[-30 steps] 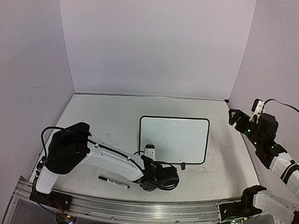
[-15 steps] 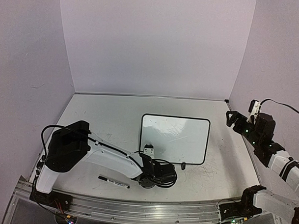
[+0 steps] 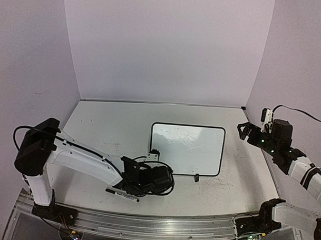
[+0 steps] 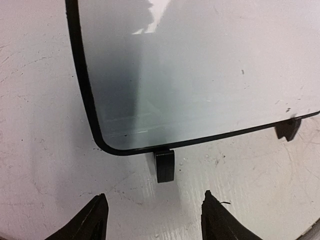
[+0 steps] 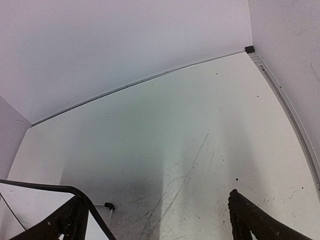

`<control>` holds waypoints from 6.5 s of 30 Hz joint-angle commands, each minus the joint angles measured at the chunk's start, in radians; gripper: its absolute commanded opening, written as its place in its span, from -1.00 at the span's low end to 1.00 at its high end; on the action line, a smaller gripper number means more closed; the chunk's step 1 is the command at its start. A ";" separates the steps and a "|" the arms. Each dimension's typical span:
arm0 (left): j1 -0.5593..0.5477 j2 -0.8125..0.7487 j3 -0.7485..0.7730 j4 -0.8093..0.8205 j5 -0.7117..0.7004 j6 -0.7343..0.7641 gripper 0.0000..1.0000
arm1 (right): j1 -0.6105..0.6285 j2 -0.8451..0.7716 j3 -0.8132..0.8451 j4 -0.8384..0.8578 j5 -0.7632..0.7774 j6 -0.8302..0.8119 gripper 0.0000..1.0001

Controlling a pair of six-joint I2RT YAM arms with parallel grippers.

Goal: Write a sentence on the whiteboard
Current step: Move the whiteboard to the center of the board, then pick up the whiteboard marker from the corner of the board.

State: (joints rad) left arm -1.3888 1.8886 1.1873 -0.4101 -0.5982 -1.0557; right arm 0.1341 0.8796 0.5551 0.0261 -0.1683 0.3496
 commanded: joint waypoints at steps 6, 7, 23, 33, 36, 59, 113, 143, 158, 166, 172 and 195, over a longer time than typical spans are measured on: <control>-0.007 -0.362 -0.238 0.290 0.175 0.192 0.68 | 0.011 -0.091 0.161 -0.246 -0.071 -0.025 0.97; -0.007 -0.405 -0.266 0.297 0.178 0.200 0.74 | 0.029 -0.094 0.175 -0.270 -0.090 -0.034 0.97; 0.208 -0.920 -0.630 0.406 0.332 0.186 0.96 | 0.478 0.048 0.337 -0.475 0.466 0.176 0.97; 0.211 -0.739 -0.579 0.478 0.375 0.194 0.96 | 0.162 0.175 0.166 -0.311 0.280 0.050 0.97; 0.211 -0.729 -0.584 0.504 0.389 0.189 0.96 | 0.162 0.222 0.133 -0.249 0.308 0.027 0.97; 0.211 -0.732 -0.627 0.550 0.409 0.160 0.97 | 0.145 0.235 0.065 -0.074 0.163 0.033 0.97; 0.202 -0.057 -0.199 0.571 0.595 0.224 0.79 | 0.330 0.028 0.189 -0.268 0.375 0.077 0.97; 0.206 -0.724 -0.414 0.363 0.438 0.349 0.98 | 0.781 0.232 0.302 -0.110 0.140 -0.014 0.92; 0.229 -1.041 -0.328 0.040 -0.137 0.286 0.99 | 1.203 0.997 0.681 0.048 0.111 -0.141 0.69; 0.229 -1.071 -0.341 -0.001 -0.123 0.279 0.99 | 1.245 1.209 0.812 0.050 0.162 -0.218 0.42; 0.229 -1.103 -0.363 -0.003 -0.125 0.281 0.99 | 1.251 1.279 0.827 0.059 0.214 -0.248 0.12; 0.229 -1.079 -0.382 -0.009 -0.048 0.257 0.99 | 1.252 1.248 0.732 0.141 0.302 -0.217 -0.78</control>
State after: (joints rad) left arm -1.1618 0.7737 0.7811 -0.4225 -0.6710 -0.7900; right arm 1.3800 2.1731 1.3233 0.1096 0.0840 0.1261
